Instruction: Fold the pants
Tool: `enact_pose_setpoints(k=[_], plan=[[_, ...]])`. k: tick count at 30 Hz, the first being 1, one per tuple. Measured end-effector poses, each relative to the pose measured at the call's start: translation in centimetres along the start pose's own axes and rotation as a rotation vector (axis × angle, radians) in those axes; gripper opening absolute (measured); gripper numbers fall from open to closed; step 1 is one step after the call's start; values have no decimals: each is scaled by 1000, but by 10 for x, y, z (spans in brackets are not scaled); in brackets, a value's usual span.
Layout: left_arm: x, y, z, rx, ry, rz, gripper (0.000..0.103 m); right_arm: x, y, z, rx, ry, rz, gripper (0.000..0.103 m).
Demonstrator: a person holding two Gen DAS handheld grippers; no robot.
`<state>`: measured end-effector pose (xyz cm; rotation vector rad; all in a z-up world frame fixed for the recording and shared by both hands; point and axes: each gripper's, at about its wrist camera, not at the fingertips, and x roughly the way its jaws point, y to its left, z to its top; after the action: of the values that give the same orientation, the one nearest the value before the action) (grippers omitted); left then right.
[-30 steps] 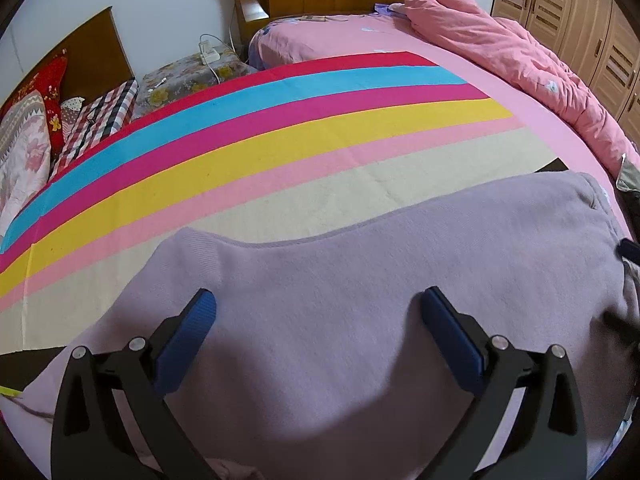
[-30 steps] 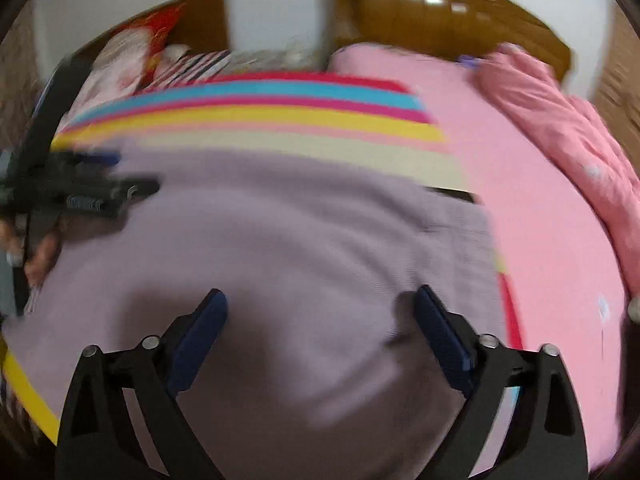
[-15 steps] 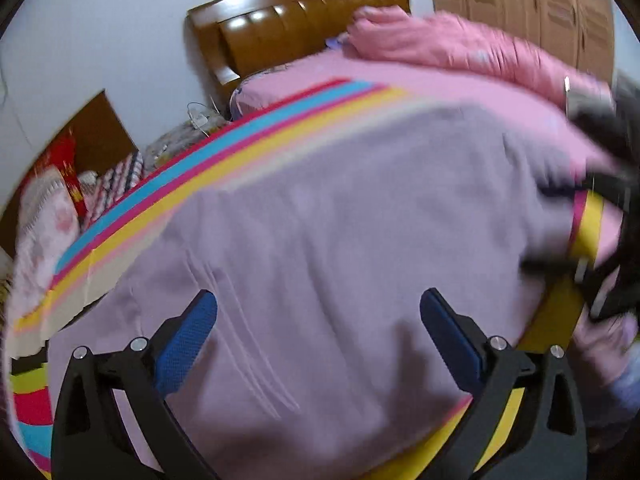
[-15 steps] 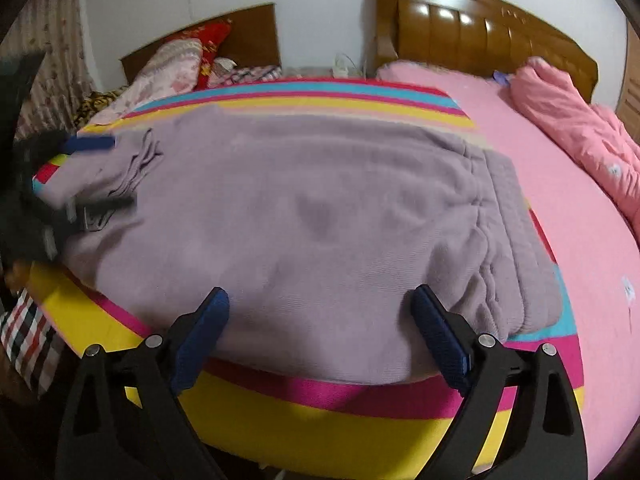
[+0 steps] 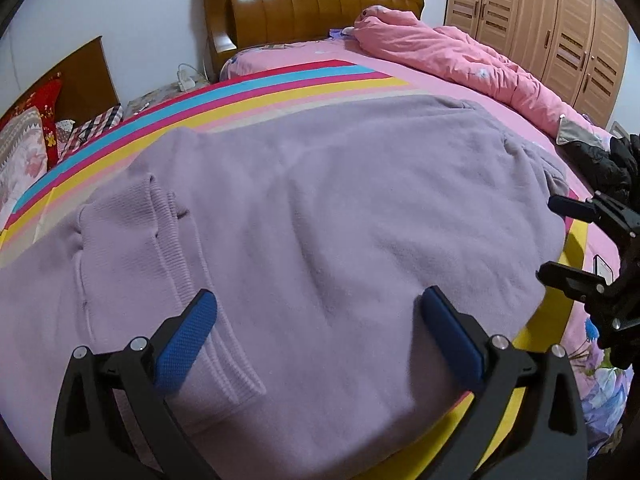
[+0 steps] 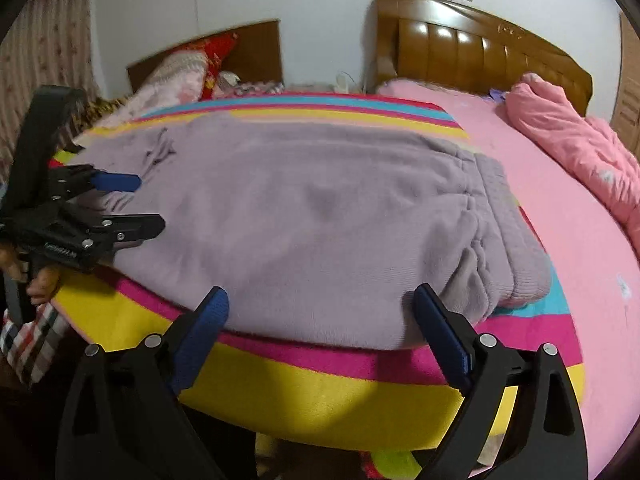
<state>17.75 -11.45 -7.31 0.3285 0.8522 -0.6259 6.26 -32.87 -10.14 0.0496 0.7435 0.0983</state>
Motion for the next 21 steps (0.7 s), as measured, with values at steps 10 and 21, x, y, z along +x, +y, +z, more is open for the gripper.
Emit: enact_pose_setpoints(k=[10,21], plan=[[-103,61,-41,-178,-210,259,100,-23,32,18,39,-98,-58,89],[-80,133,-97,-387,-58,441,102,12,75,7,-74,-8,62,92]])
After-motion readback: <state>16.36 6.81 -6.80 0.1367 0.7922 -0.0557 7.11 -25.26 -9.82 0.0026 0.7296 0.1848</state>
